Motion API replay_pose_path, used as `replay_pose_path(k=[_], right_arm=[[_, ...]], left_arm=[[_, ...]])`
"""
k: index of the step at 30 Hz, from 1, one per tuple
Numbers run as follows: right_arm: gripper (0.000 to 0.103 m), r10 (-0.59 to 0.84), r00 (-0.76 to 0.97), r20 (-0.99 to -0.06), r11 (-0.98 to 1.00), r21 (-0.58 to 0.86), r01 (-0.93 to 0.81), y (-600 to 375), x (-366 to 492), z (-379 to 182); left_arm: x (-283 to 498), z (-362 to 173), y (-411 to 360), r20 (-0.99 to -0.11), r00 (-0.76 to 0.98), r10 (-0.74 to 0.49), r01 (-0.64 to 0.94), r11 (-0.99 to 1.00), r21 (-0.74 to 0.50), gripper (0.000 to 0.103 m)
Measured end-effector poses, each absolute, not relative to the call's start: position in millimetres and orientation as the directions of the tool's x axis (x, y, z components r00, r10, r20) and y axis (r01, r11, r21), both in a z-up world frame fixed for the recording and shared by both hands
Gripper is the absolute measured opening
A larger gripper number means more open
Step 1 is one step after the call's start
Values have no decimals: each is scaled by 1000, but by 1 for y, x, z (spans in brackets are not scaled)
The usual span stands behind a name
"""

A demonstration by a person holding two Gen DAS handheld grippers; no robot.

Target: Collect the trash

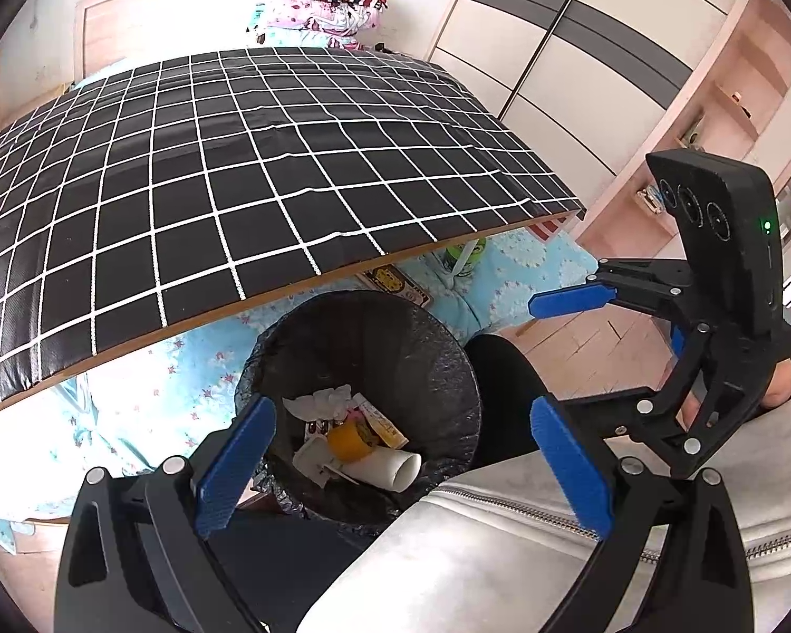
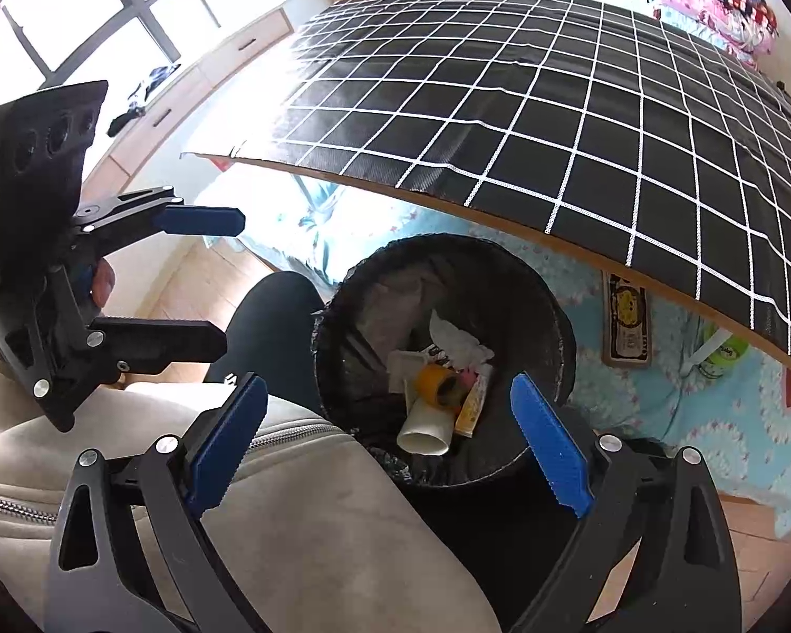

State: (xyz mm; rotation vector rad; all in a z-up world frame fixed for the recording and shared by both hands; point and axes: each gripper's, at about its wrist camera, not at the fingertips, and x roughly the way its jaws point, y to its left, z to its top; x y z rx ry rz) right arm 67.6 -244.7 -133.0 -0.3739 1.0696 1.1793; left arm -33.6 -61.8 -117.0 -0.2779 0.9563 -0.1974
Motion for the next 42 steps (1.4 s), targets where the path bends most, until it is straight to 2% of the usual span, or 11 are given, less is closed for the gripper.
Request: replay_pose_path(k=[42], right_arm=[[94,568,-6,-823,387,274,-880,-246,73,-129]], left_arm=[[-31,-118,-64,-776,552,-305,57,942,-330,94]])
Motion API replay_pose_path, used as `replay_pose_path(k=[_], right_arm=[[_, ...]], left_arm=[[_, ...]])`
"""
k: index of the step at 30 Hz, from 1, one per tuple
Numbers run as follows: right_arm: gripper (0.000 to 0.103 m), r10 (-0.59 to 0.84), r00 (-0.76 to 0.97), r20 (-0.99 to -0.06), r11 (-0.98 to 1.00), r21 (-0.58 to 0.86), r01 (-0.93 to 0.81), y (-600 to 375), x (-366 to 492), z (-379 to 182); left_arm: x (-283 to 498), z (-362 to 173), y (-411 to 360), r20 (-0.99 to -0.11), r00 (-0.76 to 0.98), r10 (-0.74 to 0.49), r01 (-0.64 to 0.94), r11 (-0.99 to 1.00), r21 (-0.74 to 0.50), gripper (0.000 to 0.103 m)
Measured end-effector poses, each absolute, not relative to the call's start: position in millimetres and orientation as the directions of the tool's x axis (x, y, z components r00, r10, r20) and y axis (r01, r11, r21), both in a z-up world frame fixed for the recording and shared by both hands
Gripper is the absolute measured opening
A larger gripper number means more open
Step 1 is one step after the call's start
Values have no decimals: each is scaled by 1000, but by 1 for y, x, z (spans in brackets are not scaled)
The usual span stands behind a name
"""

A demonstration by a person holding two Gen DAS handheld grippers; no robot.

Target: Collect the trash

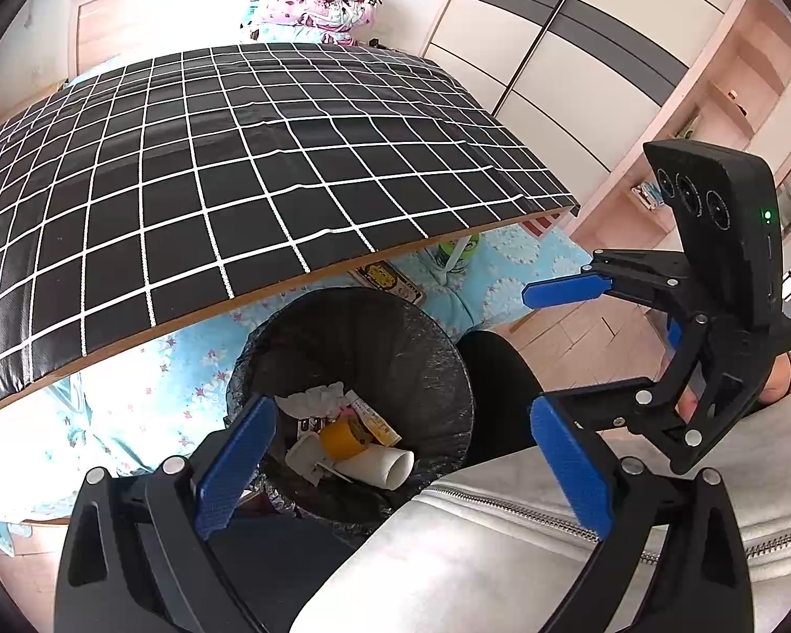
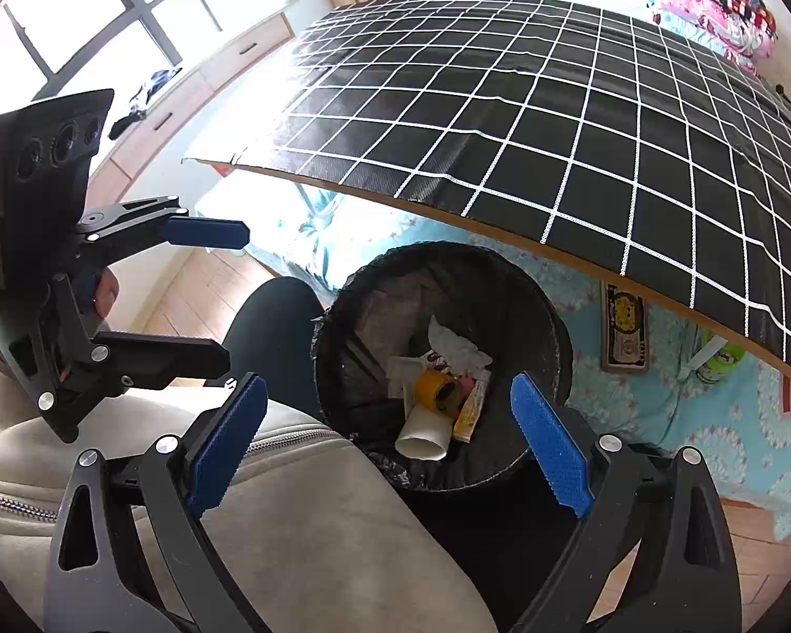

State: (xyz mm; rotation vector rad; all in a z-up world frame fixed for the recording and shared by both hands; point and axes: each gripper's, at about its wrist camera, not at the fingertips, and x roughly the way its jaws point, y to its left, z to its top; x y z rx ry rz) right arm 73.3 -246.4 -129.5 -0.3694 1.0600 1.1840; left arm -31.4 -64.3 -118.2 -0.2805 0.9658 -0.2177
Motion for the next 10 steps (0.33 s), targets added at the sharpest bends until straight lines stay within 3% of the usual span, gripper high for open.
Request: replay_pose_path(k=[10], right_arm=[[94,568,-8,-823,387,276,-880,-246,74,-130]], left_arm=[[-31,-118,-66,-778,550,-303,58,943,-327,94]])
